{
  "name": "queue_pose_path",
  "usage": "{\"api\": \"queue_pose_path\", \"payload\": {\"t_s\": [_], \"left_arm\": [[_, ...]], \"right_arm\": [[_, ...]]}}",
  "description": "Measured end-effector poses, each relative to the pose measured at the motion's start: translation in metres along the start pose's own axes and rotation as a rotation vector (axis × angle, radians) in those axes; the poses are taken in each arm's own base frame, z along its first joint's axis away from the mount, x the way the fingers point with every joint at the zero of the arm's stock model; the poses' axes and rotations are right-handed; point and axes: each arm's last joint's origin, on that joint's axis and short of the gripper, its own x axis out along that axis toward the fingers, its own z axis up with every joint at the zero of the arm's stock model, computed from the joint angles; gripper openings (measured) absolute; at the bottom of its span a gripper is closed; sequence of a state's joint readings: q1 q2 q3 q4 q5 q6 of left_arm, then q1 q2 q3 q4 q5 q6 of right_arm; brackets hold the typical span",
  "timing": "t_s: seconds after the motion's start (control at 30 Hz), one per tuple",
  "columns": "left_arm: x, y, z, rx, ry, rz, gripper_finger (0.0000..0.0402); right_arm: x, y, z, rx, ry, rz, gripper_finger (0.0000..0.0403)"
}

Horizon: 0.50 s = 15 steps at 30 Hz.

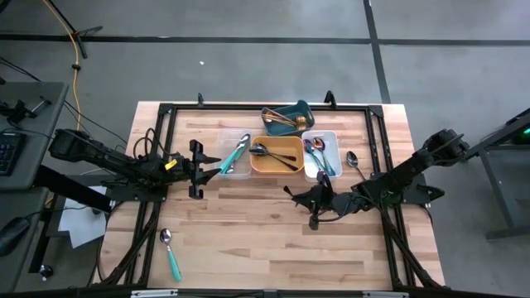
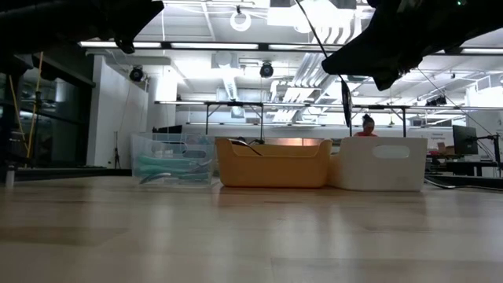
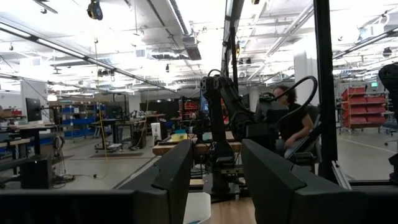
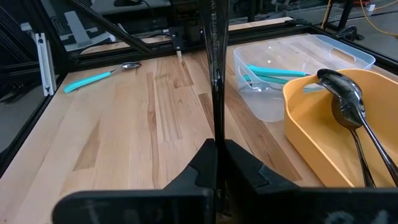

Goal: Sort silverware by color (type)
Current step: Put the silver spoon into the orange bin

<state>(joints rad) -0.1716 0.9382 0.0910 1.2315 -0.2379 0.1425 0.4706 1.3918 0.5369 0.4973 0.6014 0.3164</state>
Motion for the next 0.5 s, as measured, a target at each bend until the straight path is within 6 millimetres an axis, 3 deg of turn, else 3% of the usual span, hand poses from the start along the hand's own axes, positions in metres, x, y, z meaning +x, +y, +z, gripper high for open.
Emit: {"api": "queue_pose_path", "payload": {"t_s": [0.5], "left_arm": [[0.0001,-0.0001,0.0000,0.001,0.001,0.000,0.0134]], "right_arm": [[-0.0001,0.0001,0.0000,0.015,0.000,0.001,0.0005]]}}
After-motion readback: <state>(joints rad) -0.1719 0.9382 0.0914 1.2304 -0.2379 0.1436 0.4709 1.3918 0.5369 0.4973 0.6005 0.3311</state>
